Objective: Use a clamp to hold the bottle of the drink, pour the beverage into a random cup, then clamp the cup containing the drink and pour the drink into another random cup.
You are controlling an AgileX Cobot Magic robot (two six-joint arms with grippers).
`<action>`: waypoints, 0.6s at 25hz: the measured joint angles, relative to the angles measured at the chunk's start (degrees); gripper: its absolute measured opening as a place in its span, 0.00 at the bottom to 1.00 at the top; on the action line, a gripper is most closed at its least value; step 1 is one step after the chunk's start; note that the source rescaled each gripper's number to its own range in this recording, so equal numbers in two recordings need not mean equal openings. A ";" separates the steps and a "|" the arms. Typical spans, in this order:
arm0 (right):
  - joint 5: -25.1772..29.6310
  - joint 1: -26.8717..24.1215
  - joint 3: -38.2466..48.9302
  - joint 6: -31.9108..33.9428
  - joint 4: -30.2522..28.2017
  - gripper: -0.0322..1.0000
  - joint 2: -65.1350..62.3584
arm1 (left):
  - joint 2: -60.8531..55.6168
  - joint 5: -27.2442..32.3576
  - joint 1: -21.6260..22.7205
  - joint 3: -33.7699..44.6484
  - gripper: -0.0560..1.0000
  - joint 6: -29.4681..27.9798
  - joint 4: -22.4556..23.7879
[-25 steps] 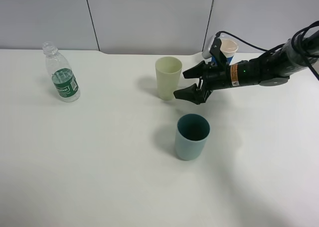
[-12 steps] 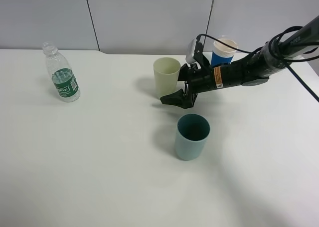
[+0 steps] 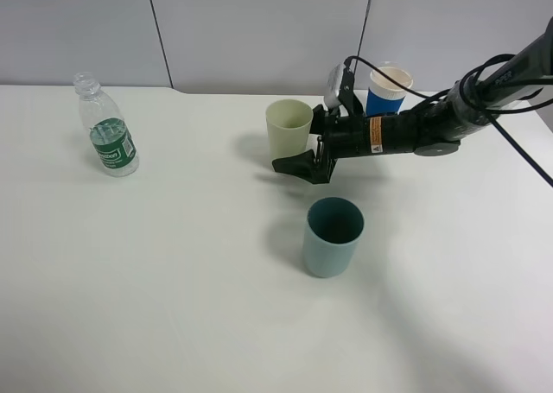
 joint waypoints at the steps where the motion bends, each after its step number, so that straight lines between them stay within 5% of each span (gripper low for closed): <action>1: -0.46 0.00 0.00 -0.66 0.63 0.68 0.26 | 0.00 0.00 0.00 0.00 1.00 0.00 0.00; 15: -6.18 0.74 -0.07 -6.85 5.52 0.68 4.64 | 0.00 0.06 0.00 0.00 1.00 0.00 0.00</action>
